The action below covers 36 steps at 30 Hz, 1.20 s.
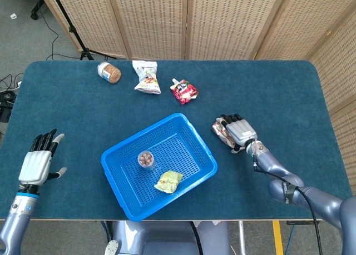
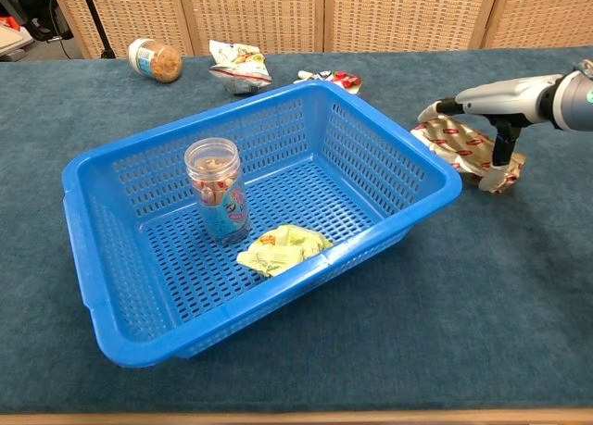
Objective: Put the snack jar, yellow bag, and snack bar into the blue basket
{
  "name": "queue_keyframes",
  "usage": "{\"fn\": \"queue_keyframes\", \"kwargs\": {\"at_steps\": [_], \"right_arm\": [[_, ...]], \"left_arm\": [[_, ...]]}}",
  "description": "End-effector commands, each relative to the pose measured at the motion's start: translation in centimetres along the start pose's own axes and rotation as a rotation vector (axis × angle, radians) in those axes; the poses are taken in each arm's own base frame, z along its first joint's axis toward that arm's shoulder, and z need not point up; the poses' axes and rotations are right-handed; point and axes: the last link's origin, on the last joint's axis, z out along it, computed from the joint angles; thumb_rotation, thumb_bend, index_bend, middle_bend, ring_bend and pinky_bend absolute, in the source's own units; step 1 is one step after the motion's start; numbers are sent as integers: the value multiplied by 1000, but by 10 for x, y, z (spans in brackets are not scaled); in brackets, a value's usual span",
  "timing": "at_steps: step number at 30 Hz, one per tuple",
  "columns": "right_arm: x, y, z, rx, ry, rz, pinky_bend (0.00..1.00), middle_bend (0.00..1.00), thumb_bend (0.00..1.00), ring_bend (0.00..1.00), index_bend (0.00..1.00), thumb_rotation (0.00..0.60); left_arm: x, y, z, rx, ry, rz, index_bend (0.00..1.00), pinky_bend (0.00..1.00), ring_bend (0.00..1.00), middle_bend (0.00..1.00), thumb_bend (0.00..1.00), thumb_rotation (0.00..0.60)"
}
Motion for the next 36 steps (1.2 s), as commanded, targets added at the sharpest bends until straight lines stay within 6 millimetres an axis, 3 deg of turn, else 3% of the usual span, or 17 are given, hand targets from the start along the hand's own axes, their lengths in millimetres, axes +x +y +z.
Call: {"fn": "queue_keyframes", "kwargs": {"at_steps": [1, 12, 17, 20, 29, 36], "right_arm": [[-4, -2, 5, 4, -14, 2, 0, 0, 87, 0, 5, 600], [-12, -2, 10, 0, 7, -3, 40, 0, 105, 0, 21, 600], [-13, -4, 10, 6, 59, -24, 178, 7, 105, 1, 166, 600], [-10, -7, 8, 13, 86, -32, 251, 66, 105, 38, 262, 600], [-7, -11, 2, 14, 133, -44, 377, 201, 131, 182, 460, 600], [-1, -12, -4, 5, 178, -52, 412, 285, 133, 249, 554, 600]], "left_arm": [[0, 0, 0, 1, -1, -1, 0, 0, 0, 0, 179, 600], [-1, -1, 2, 7, -7, -7, 0, 0, 0, 0, 183, 600], [1, -1, 1, 5, 2, -15, 0, 0, 0, 0, 186, 600], [3, -1, 1, 6, 6, -19, 0, 0, 0, 0, 187, 600], [7, 0, -1, 2, 19, -28, 0, 0, 0, 0, 190, 600], [7, 0, -2, 0, 22, -33, 0, 0, 0, 0, 193, 600]]}}
